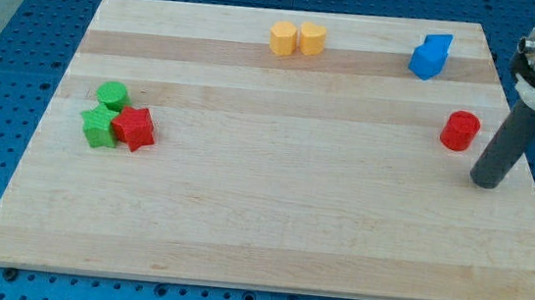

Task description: Push the red circle towards the top side of the board

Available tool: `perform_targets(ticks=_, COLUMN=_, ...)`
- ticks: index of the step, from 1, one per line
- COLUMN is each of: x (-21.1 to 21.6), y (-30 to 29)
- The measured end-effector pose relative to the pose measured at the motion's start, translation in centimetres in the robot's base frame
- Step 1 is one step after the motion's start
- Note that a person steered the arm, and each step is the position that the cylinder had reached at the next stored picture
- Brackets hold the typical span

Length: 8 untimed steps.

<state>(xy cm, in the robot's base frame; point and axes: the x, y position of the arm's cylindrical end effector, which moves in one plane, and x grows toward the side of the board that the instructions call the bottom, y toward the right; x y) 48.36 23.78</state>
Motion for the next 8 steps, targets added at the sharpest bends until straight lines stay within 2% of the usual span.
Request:
perform_targets(ticks=1, x=-0.2, y=0.0)
perform_targets(ticks=3, x=-6.2, y=-0.1)
perform_targets(ticks=5, x=-6.8, y=-0.4)
perform_targets(ticks=8, x=-7.3, y=-8.5)
